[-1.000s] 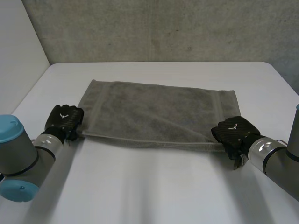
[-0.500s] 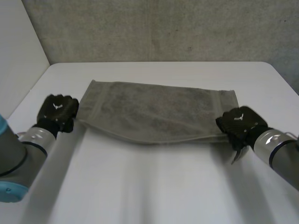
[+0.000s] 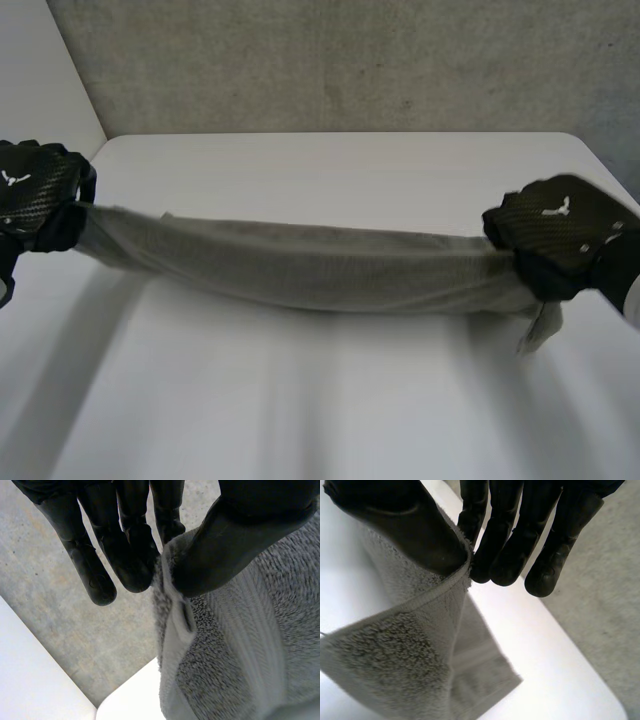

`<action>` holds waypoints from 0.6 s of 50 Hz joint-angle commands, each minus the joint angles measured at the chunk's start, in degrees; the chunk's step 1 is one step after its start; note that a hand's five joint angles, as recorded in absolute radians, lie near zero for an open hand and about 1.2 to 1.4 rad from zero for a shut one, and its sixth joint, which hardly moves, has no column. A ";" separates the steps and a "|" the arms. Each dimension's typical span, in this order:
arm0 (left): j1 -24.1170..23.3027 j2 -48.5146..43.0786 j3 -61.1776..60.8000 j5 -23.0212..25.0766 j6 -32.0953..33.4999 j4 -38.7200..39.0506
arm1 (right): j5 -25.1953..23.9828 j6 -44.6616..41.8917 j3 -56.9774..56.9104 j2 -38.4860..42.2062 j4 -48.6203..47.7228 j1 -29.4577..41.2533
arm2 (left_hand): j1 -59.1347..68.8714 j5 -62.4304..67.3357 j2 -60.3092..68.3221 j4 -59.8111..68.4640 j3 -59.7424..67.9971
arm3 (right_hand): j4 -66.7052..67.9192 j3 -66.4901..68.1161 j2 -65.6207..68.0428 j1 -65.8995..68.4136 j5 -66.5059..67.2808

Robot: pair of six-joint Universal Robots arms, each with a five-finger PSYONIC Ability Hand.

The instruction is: Fold the towel.

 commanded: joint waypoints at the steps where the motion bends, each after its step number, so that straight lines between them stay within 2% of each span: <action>1: 1.20 -7.14 1.77 1.67 -1.87 1.87 | -4.26 -3.80 -4.13 7.08 -0.57 -4.19 | 5.06 5.02 3.99 2.08 3.40 | 3.33 4.37 3.59 4.05 2.71; 5: -1.17 -16.95 6.94 0.26 -1.78 3.27 | -3.57 -7.23 -9.22 15.96 -0.48 -3.84 | 5.06 5.02 3.99 2.08 3.40 | 3.33 4.37 3.59 4.05 2.71; 6: -2.22 -20.20 9.13 -0.61 -1.78 3.28 | -3.57 -7.24 -9.24 15.99 -0.48 -3.84 | 5.06 5.02 3.99 2.08 3.40 | 3.33 4.37 3.59 4.05 2.71; 9: -3.11 -23.66 11.44 -1.76 -1.69 3.19 | -2.95 -9.43 -13.00 21.50 -0.39 -3.31 | 5.06 5.02 3.99 2.08 3.40 | 3.33 4.37 3.59 4.05 2.71; 14: -6.44 -34.71 21.09 -6.59 -1.60 2.14 | -2.07 -10.14 -18.11 28.47 -0.48 -2.43 | 5.06 5.02 3.99 2.08 3.40 | 3.33 4.37 3.59 4.05 2.71; 23: -9.26 -44.67 31.30 -8.44 -1.60 0.90 | -1.72 -10.14 -26.01 39.27 -4.25 -0.50 | 5.06 5.02 3.99 2.08 3.40 | 3.33 4.37 3.59 4.05 2.71; 30: -10.93 -52.04 41.04 -12.83 -1.52 -0.94 | -0.75 -10.14 -31.21 45.17 -8.74 0.03 | 5.06 5.02 3.99 2.08 3.40 | 3.33 4.37 3.59 4.05 2.71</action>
